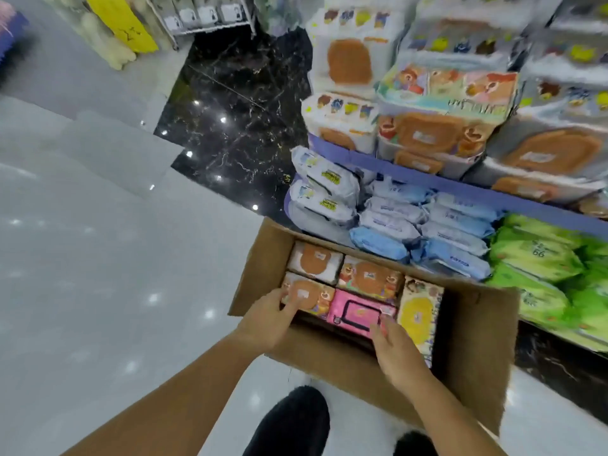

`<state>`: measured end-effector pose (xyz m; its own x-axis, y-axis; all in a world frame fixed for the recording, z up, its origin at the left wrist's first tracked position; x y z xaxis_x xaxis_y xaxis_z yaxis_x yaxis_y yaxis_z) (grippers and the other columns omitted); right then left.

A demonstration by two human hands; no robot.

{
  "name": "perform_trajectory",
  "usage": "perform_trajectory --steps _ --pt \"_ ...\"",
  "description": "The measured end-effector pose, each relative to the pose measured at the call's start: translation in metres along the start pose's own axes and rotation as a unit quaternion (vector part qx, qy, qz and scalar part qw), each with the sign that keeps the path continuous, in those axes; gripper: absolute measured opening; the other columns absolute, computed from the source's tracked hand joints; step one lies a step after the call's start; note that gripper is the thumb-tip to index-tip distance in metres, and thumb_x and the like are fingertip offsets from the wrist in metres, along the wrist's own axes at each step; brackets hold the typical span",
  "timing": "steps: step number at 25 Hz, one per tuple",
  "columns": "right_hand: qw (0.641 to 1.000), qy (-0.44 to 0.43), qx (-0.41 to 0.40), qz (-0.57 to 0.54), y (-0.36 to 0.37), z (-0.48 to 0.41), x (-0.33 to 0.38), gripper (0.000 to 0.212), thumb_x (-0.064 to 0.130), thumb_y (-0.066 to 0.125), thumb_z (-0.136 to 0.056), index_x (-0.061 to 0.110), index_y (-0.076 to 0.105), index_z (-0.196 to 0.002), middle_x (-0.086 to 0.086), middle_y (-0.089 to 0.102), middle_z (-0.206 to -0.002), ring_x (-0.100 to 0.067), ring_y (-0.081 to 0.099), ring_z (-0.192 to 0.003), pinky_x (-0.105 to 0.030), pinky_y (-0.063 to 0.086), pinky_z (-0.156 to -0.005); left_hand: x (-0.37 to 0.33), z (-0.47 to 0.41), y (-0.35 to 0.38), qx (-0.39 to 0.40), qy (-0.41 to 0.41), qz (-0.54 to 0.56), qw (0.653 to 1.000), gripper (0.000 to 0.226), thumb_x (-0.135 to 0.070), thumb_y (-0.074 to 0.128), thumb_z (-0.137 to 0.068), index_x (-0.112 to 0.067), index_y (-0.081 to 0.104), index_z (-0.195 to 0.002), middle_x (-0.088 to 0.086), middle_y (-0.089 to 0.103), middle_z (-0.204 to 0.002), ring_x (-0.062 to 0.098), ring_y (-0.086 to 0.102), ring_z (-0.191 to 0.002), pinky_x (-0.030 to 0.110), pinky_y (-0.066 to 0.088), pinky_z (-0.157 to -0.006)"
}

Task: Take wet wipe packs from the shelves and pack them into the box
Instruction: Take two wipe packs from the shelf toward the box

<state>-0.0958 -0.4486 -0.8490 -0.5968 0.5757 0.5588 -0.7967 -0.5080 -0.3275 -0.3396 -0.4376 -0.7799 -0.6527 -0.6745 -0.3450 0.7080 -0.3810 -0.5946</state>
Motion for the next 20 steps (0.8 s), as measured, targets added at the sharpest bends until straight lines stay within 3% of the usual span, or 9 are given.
perform_trajectory --steps 4,6,9,12,15,17,20 --pt "0.994 0.097 -0.003 -0.057 0.061 -0.065 -0.050 0.064 0.054 0.037 -0.103 0.014 0.035 -0.153 -0.008 0.041 -0.156 -0.027 0.041 -0.141 -0.031 0.033 -0.107 0.047 -0.104 0.040 0.012 -0.045 0.026 0.999 0.048 -0.054 0.045 -0.101 -0.013 0.063 -0.117 0.010 0.067 -0.111 0.030 0.062 -0.105 0.038 0.044 -0.088" --pt "0.975 0.166 -0.038 -0.142 0.080 -0.096 -0.073 0.077 0.061 0.044 -0.098 0.009 0.032 -0.153 -0.012 0.041 -0.155 -0.030 0.043 -0.139 -0.034 0.033 -0.111 0.072 -0.141 0.070 0.025 -0.099 0.074 0.992 0.050 -0.050 0.057 -0.096 -0.009 0.064 -0.123 0.018 0.068 -0.117 0.036 0.063 -0.109 0.039 0.047 -0.090" --pt "0.895 0.278 -0.116 -0.328 0.098 -0.129 -0.094 0.094 0.065 0.064 -0.084 0.010 0.034 -0.154 -0.011 0.040 -0.156 -0.033 0.044 -0.137 -0.042 0.036 -0.113 0.097 -0.177 0.106 0.036 -0.211 0.283 0.935 0.049 -0.041 0.063 -0.096 -0.016 0.053 -0.136 0.003 0.055 -0.131 0.029 0.053 -0.126 0.040 0.047 -0.102" --pt "0.802 0.336 -0.135 -0.475 0.108 -0.146 -0.098 0.084 0.051 0.072 -0.085 0.016 0.036 -0.152 -0.013 0.041 -0.154 -0.040 0.044 -0.134 -0.050 0.038 -0.112 0.108 -0.203 0.122 0.029 -0.268 0.443 0.855 0.047 -0.035 0.063 -0.098 -0.019 0.050 -0.140 0.009 0.051 -0.142 0.030 0.049 -0.132 0.045 0.044 -0.108" --pt "0.730 0.335 -0.166 -0.572 0.116 -0.154 -0.098 0.079 0.037 0.076 -0.087 0.017 0.035 -0.152 -0.017 0.037 -0.156 -0.042 0.037 -0.141 -0.056 0.030 -0.118 0.114 -0.224 0.131 0.033 -0.265 0.518 0.812 0.031 -0.035 0.069 -0.094 -0.019 0.059 -0.119 0.006 0.062 -0.125 0.026 0.055 -0.126 0.043 0.040 -0.112" --pt "0.683 0.329 -0.160 -0.632 0.127 -0.150 -0.093 0.073 0.039 0.077 -0.086 0.018 0.040 -0.146 -0.019 0.036 -0.155 -0.043 0.035 -0.143 -0.057 0.029 -0.118 0.118 -0.231 0.135 0.048 -0.256 0.564 0.784 0.026 -0.033 0.073 -0.091 -0.017 0.063 -0.110 0.003 0.067 -0.118 0.023 0.060 -0.119 0.046 0.040 -0.114" --pt "0.645 0.280 -0.127 -0.700 0.137 -0.149 -0.084 0.040 0.041 0.074 -0.087 0.017 0.058 -0.115 -0.019 0.052 -0.139 -0.039 0.040 -0.140 -0.055 0.032 -0.118 0.119 -0.232 0.136 0.057 -0.256 0.589 0.764 0.023 -0.025 0.078 -0.087 -0.019 0.066 -0.106 0.006 0.072 -0.115 0.020 0.067 -0.104 0.043 0.048 -0.108"
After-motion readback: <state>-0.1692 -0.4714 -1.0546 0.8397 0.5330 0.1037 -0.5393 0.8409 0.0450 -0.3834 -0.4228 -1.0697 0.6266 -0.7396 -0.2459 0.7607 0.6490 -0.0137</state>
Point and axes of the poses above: each hand's wrist, its own z-axis away from the middle knuckle, its own y-axis out of the palm, x = y × z, the point moved 5 cm from there along -z, towards the middle knuckle
